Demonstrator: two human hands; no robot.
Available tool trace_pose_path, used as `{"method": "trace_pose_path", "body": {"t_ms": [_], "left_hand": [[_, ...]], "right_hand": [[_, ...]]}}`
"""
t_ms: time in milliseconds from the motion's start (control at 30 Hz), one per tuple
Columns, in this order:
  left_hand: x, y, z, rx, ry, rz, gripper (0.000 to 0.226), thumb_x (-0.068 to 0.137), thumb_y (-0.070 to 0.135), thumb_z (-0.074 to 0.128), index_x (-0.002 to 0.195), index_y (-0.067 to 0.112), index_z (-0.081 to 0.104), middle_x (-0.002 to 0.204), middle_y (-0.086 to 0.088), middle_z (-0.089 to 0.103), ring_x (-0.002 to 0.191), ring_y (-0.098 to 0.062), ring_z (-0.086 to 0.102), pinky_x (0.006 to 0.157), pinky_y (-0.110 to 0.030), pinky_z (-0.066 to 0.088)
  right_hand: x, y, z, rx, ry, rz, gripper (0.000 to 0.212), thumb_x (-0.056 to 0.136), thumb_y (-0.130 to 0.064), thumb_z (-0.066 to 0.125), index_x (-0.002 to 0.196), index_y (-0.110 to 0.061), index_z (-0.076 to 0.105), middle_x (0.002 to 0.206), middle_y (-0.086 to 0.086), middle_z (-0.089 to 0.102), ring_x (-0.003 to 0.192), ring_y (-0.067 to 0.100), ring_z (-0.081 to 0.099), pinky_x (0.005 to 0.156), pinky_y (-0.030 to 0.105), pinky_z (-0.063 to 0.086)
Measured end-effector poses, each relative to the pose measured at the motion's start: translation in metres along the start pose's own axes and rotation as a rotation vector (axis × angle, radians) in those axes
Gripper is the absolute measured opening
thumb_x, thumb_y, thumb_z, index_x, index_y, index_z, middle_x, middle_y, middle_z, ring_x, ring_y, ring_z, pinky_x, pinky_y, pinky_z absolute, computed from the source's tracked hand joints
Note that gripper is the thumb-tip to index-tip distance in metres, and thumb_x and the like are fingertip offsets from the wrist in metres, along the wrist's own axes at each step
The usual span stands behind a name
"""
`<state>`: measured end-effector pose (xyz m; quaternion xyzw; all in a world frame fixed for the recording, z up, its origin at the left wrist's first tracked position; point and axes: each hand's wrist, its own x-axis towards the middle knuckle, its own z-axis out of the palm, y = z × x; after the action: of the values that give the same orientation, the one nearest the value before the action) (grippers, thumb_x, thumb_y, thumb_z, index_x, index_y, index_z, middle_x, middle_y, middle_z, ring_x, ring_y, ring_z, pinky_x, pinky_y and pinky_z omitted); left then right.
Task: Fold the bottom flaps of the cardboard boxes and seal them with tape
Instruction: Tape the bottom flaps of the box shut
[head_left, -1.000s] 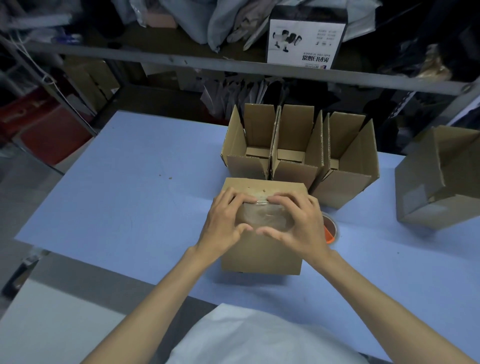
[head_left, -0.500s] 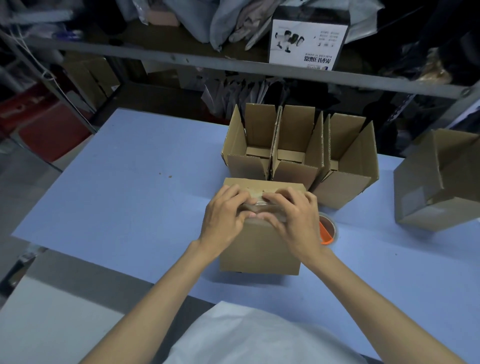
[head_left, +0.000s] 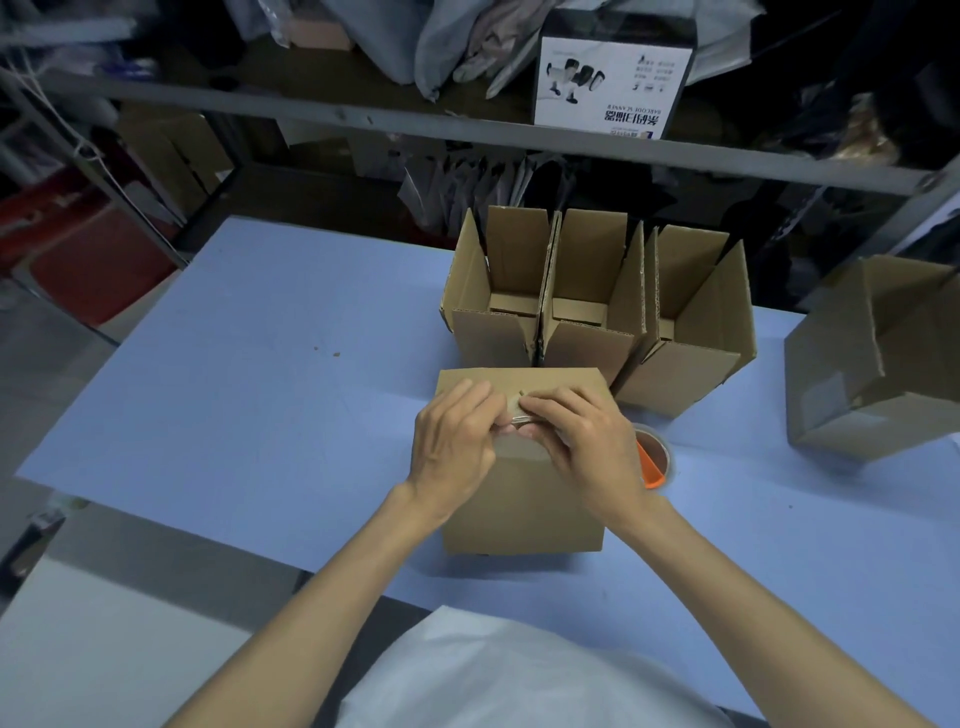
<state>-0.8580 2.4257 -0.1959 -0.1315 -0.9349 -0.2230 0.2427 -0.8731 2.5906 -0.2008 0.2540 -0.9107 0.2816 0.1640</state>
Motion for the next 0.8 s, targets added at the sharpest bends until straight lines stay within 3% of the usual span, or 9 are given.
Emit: {"method": "trace_pose_path", "body": {"t_ms": [67, 233, 333, 400, 467, 533, 633, 733, 800], "left_hand": [[0.002, -0.002, 0.000, 0.003, 0.008, 0.017, 0.016, 0.075, 0.003, 0.055, 0.060, 0.010, 0.053, 0.059, -0.001, 0.050, 0.056, -0.023, 0.045, 0.045, -0.035, 0.036], [0.009, 0.012, -0.001, -0.017, -0.054, -0.042, 0.024, 0.063, -0.007, 0.070, 0.061, 0.014, 0.060, 0.060, 0.003, 0.052, 0.059, -0.021, 0.049, 0.047, -0.027, 0.028], [0.018, 0.010, -0.004, -0.158, -0.099, -0.197, 0.016, 0.074, 0.016, 0.079, 0.086, 0.021, 0.070, 0.084, 0.007, 0.059, 0.082, -0.017, 0.058, 0.063, -0.028, 0.045], [0.019, 0.008, -0.011, -0.239, -0.100, -0.301, 0.048, 0.072, 0.025, 0.082, 0.116, 0.024, 0.064, 0.106, 0.005, 0.054, 0.098, -0.012, 0.052, 0.084, -0.026, 0.046], [0.017, 0.007, -0.017, -0.274, -0.078, -0.439, 0.073, 0.069, 0.035, 0.083, 0.132, 0.020, 0.048, 0.120, 0.003, 0.044, 0.110, -0.008, 0.043, 0.094, -0.019, 0.037], [0.013, 0.005, -0.023, -0.322, -0.162, -0.614, 0.065, 0.072, 0.040, 0.080, 0.124, 0.018, 0.046, 0.119, 0.004, 0.046, 0.108, -0.008, 0.047, 0.091, -0.022, 0.041], [0.009, 0.002, -0.028, -0.601, -0.425, -0.753, 0.022, 0.084, 0.030, 0.072, 0.098, 0.016, 0.062, 0.100, 0.003, 0.069, 0.090, -0.019, 0.065, 0.079, -0.034, 0.055], [0.008, 0.007, -0.029, -0.605, -0.336, -0.783, 0.010, 0.084, 0.020, 0.069, 0.087, 0.011, 0.064, 0.084, -0.006, 0.072, 0.078, -0.027, 0.067, 0.072, -0.041, 0.054], [0.011, 0.009, -0.028, -0.606, -0.229, -0.926, 0.009, 0.083, 0.016, 0.066, 0.082, 0.010, 0.060, 0.076, -0.009, 0.068, 0.068, -0.023, 0.063, 0.061, -0.036, 0.051]], "right_hand": [[0.000, 0.002, -0.002, -0.029, 0.009, -0.014, 0.018, 0.084, -0.024, 0.072, 0.098, -0.013, 0.075, 0.095, -0.002, 0.073, 0.088, 0.023, 0.067, 0.063, 0.033, 0.054], [0.002, 0.007, -0.005, 0.022, 0.092, 0.040, 0.012, 0.080, -0.015, 0.074, 0.091, -0.011, 0.078, 0.086, 0.000, 0.074, 0.078, 0.026, 0.069, 0.058, 0.036, 0.055], [0.009, 0.011, -0.010, 0.106, 0.079, 0.155, 0.012, 0.084, -0.018, 0.072, 0.094, -0.015, 0.077, 0.084, -0.003, 0.072, 0.079, 0.022, 0.066, 0.063, 0.038, 0.052], [0.014, 0.016, -0.014, 0.171, 0.071, 0.215, 0.012, 0.086, -0.022, 0.070, 0.095, -0.018, 0.077, 0.083, -0.005, 0.071, 0.079, 0.019, 0.062, 0.065, 0.038, 0.050], [0.018, 0.022, -0.018, 0.237, 0.100, 0.285, 0.013, 0.085, -0.025, 0.069, 0.095, -0.021, 0.077, 0.083, -0.009, 0.071, 0.082, 0.016, 0.061, 0.069, 0.036, 0.049], [0.021, 0.027, -0.022, 0.360, 0.134, 0.398, 0.014, 0.083, -0.022, 0.068, 0.094, -0.025, 0.077, 0.084, -0.014, 0.071, 0.085, 0.013, 0.061, 0.075, 0.034, 0.049], [0.023, 0.027, -0.027, 0.476, 0.106, 0.524, 0.022, 0.083, -0.019, 0.071, 0.104, -0.025, 0.075, 0.099, -0.012, 0.072, 0.100, 0.010, 0.062, 0.089, 0.037, 0.049], [0.014, 0.012, -0.033, 0.285, -0.035, 0.404, 0.052, 0.076, -0.038, 0.077, 0.125, -0.025, 0.063, 0.124, -0.007, 0.060, 0.117, 0.009, 0.051, 0.100, 0.031, 0.040], [0.005, -0.008, -0.040, 0.354, -0.138, 0.323, 0.064, 0.070, -0.051, 0.078, 0.126, -0.025, 0.061, 0.122, -0.009, 0.059, 0.113, 0.008, 0.052, 0.095, 0.031, 0.044]]}}
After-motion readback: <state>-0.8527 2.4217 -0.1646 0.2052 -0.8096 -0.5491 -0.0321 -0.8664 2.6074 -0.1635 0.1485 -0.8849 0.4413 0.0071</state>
